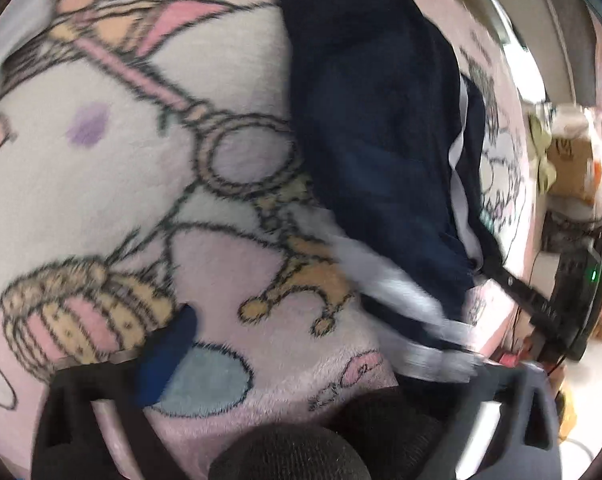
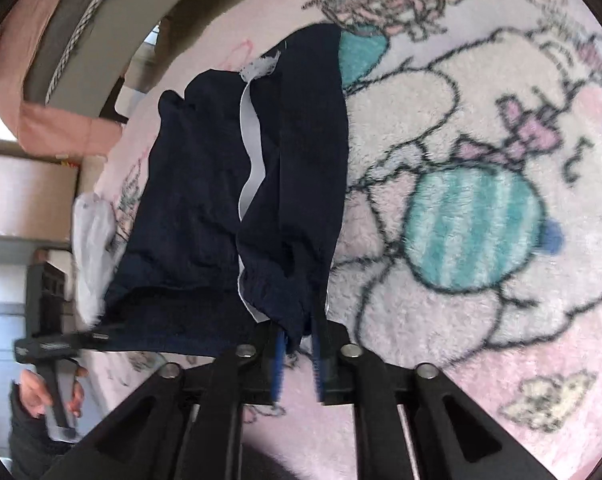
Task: Fold clothes
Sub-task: 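Lower the trousers onto the rug and open both tools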
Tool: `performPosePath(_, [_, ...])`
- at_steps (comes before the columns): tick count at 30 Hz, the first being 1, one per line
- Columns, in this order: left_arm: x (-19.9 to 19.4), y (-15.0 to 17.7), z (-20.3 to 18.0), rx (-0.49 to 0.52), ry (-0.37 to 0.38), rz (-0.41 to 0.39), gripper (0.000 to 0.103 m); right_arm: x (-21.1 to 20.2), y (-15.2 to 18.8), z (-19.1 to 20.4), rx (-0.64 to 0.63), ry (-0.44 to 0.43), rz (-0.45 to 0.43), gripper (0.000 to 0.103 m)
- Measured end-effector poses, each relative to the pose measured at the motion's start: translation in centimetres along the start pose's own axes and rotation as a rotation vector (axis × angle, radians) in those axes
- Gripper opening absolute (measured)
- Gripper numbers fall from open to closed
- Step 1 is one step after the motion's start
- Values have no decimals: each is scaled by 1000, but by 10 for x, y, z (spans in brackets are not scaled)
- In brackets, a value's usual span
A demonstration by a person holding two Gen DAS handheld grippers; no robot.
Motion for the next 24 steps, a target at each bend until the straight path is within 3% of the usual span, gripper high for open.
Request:
performPosePath(1, [-7, 2, 3, -25, 12, -18, 103, -5, 2, -2, -10, 31, -13, 57])
performPosePath(4, [-27, 7, 13, -84, 40, -71, 103, -33, 6, -6, -32, 115, -80, 83])
performPosePath(6, [-41, 11, 21, -82, 4, -102, 103, -52, 12, -10, -21, 122, -119, 84])
performPosePath(8, [-48, 19, 27, -50, -82, -99, 103, -64, 19, -12, -22, 109, -136, 84])
performPosePath(14, [-20, 59, 38, -5, -211, 72, 103, -64, 47, 3, -58, 104, -113, 84])
performPosePath(15, [-15, 63, 41, -36, -189, 80, 103, -63, 50, 6, -58, 98, -109, 84])
performPosePath(17, [-6, 69, 44, -154, -48, 99, 103, -62, 54, 13, -57, 70, -103, 84])
performPosePath(20, [3, 77, 59, -396, 108, 125, 103, -59, 59, 24, -55, 22, -94, 84])
performPosePath(24, [-10, 77, 69, -466, 148, 22, 103, -54, 53, 37, -62, -5, -97, 84])
Point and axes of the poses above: each gripper's, at about its wrist camera, not at the fingertips, and x roughly the way its jaws point, z to its left, y to its underside, the point moved 6 cm from there along x, roughly the way its jaws point, and after that the axes turned 14 degrees about -z, right-handed, at the moved point
